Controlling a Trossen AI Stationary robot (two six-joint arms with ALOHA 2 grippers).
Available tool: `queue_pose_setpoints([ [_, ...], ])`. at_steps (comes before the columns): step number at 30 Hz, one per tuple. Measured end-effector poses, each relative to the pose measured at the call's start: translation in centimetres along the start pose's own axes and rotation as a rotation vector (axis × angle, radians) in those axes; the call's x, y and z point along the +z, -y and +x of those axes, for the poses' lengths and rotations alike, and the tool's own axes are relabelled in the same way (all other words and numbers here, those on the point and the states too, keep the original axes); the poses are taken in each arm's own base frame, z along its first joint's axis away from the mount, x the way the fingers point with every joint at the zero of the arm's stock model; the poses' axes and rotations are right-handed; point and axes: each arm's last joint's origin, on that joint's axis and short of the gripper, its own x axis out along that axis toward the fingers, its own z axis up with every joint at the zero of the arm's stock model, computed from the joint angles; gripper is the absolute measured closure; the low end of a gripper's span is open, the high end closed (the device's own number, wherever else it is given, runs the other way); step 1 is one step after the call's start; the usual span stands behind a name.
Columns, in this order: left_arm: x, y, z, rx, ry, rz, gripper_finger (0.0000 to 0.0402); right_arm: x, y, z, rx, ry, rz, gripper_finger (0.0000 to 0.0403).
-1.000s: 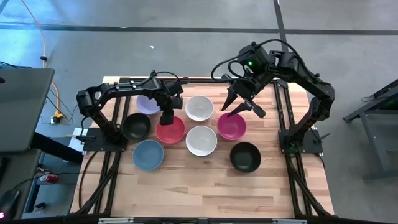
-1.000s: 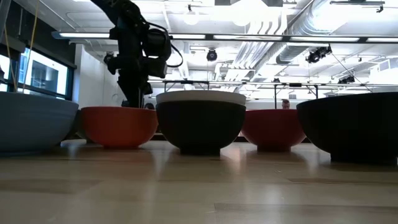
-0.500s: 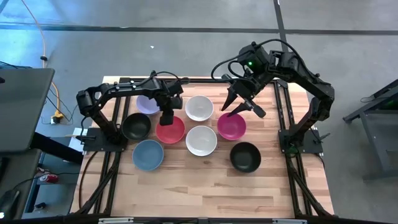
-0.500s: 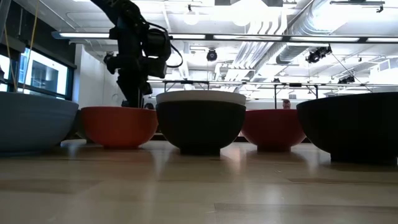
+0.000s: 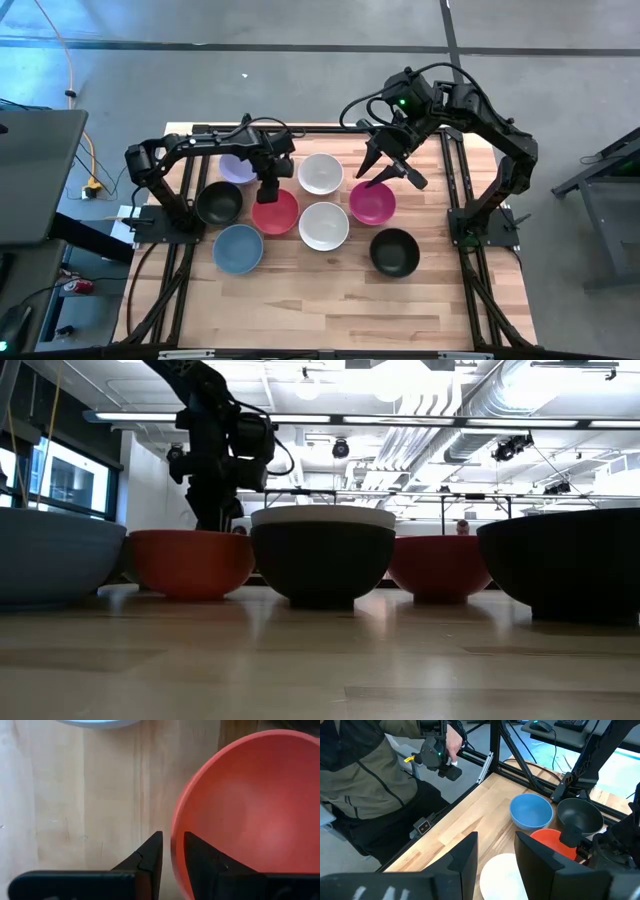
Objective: Nest bowls inside each other
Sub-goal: Stack the orange bowl on top of the bottom white bowl
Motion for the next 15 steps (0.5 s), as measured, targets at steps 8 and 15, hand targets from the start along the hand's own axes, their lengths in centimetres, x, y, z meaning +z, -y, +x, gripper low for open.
queue_pose_setpoints([
  [8, 0.00, -0.02, 0.00, 0.006, -0.002, 0.006, 0.0342, 0.00, 0.00, 0.00, 0.000, 0.000, 0.000, 0.0284],
  [15, -0.05, -0.11, -0.01, 0.027, -0.011, 0.015, 0.0395, 0.00, 0.00, 0.00, 0.000, 0.000, 0.000, 0.0284],
])
